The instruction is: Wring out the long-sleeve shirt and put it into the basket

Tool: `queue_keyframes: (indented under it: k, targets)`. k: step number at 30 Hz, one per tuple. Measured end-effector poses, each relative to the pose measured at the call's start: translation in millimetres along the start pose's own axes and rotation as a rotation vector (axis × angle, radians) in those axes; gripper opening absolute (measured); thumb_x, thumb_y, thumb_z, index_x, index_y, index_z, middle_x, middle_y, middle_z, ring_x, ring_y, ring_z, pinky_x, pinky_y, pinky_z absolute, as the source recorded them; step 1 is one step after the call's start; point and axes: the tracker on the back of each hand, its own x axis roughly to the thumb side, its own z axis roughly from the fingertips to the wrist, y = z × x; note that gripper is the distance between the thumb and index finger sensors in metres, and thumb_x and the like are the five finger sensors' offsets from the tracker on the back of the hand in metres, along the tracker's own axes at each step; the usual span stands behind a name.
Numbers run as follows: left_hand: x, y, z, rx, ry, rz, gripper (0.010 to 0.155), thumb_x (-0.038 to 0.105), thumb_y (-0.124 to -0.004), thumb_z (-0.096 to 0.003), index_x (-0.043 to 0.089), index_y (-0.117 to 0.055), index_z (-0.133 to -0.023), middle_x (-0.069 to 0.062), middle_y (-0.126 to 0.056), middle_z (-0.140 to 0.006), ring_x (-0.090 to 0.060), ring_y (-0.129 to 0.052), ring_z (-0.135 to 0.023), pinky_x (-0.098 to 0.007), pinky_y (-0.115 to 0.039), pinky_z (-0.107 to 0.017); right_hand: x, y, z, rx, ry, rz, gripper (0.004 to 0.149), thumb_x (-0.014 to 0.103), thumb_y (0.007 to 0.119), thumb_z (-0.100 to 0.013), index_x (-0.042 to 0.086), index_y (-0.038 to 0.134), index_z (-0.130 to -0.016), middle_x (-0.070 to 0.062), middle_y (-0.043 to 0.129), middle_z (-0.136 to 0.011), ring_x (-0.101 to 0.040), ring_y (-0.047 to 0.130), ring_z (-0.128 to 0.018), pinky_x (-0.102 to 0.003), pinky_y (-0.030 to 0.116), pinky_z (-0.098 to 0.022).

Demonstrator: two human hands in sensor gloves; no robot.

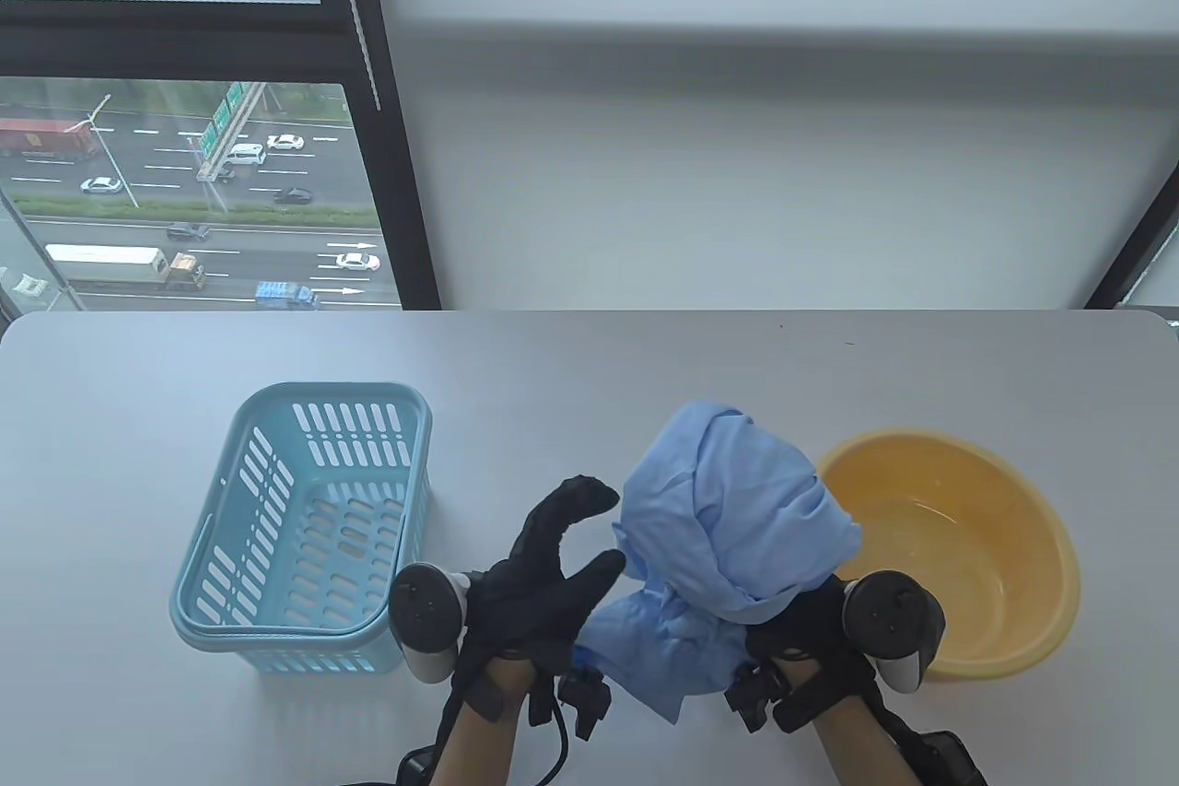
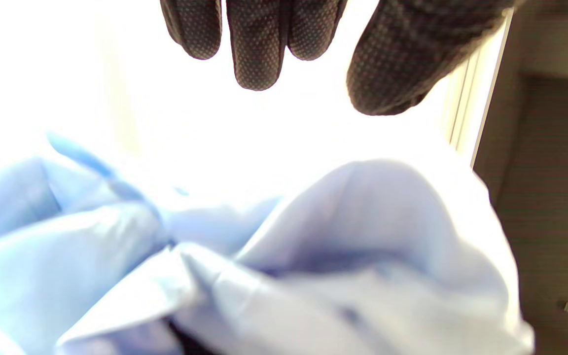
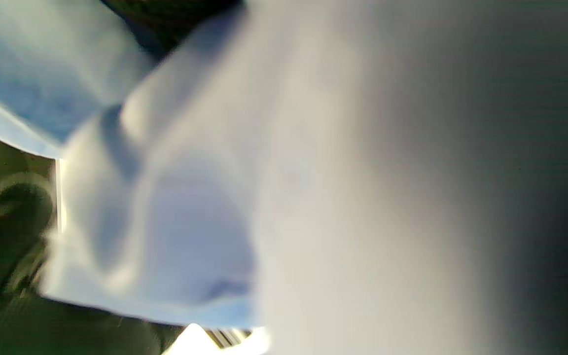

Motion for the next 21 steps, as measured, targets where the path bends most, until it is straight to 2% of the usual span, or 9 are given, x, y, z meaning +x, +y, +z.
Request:
queue_keyframes:
  k: [2,5,12,14,16,17,19,21]
  targets:
    - [1,9,1,0.045,-0.018,0.077,0.071,0.057,-0.085,-0.0591,0.024,-0.054,-0.114,-0.005,-0.069,-0.115,-0.040,-0.061,-0.106,-0.065,-0.038,-0.075,4,-7,1,-0.054,-0.052,0.093,0.063,0.035,0.089,-0.056,0.033,0.055,-0.108,0.000,0.076,-0.100,-0.017,0.095,-0.067,-0.051,0.061,-0.075]
    - [6,12,1,0.052,-0.040,0.136,0.073,0.059,-0.085,-0.0587,0.024,-0.053,-0.114,-0.006,-0.068,-0.116,-0.041,-0.060,-0.106,-0.066,-0.037,-0.075,11,-10,3,-0.115,-0.108,0.185,0.061,0.031,0.089,-0.056,0.036,0.055,-0.107,0.000,0.071,-0.103,-0.019,0.093,-0.070,-0.053,0.060,-0.075]
    - [25,13,2,0.011,-0.101,0.070,0.082,0.065,-0.087,-0.0565,0.024,-0.049,-0.116,-0.008,-0.060,-0.120,-0.042,-0.056,-0.108,-0.066,-0.035,-0.076,30,-3,10,-0.185,-0.337,0.622,0.060,0.025,0.088,-0.054,0.037,0.058,-0.105,0.000,0.069,-0.105,-0.023,0.090,-0.074,-0.055,0.060,-0.073]
    - [28,7,1,-0.054,-0.106,-0.028,0.089,0.066,-0.090,-0.0543,0.024,-0.045,-0.118,-0.011,-0.051,-0.124,-0.044,-0.048,-0.110,-0.067,-0.032,-0.076,34,3,12,-0.164,-0.378,0.677,0.060,0.025,0.088,-0.055,0.038,0.057,-0.105,0.000,0.067,-0.106,-0.024,0.089,-0.075,-0.055,0.060,-0.074]
    - [29,-6,-2,-0.174,-0.098,-0.156,0.100,0.070,-0.093,-0.0517,0.022,-0.037,-0.120,-0.015,-0.036,-0.127,-0.046,-0.037,-0.112,-0.067,-0.027,-0.075,38,8,14,-0.159,-0.423,0.730,0.061,0.025,0.088,-0.055,0.039,0.056,-0.105,0.001,0.067,-0.107,-0.023,0.090,-0.076,-0.054,0.060,-0.074]
    - [28,-15,-3,-0.274,-0.074,-0.228,0.106,0.071,-0.094,-0.0506,0.021,-0.031,-0.120,-0.017,-0.024,-0.127,-0.048,-0.028,-0.112,-0.067,-0.023,-0.075,41,10,16,-0.162,-0.442,0.746,0.062,0.026,0.088,-0.055,0.039,0.055,-0.105,0.002,0.067,-0.107,-0.022,0.090,-0.076,-0.054,0.061,-0.074]
    - [20,-30,-5,-0.418,-0.009,-0.355,0.117,0.071,-0.096,-0.0489,0.018,-0.017,-0.119,-0.020,-0.008,-0.124,-0.050,-0.014,-0.110,-0.066,-0.017,-0.073,46,10,17,-0.158,-0.438,0.691,0.063,0.027,0.088,-0.055,0.039,0.053,-0.106,0.003,0.067,-0.107,-0.021,0.091,-0.077,-0.052,0.062,-0.075]
    - [9,-39,-6,-0.486,0.042,-0.427,0.128,0.075,-0.095,-0.0467,0.013,-0.005,-0.115,-0.024,0.001,-0.119,-0.053,-0.007,-0.106,-0.066,-0.015,-0.072,48,6,16,-0.140,-0.395,0.562,0.066,0.028,0.089,-0.054,0.039,0.051,-0.107,0.004,0.067,-0.107,-0.019,0.091,-0.078,-0.051,0.062,-0.076]
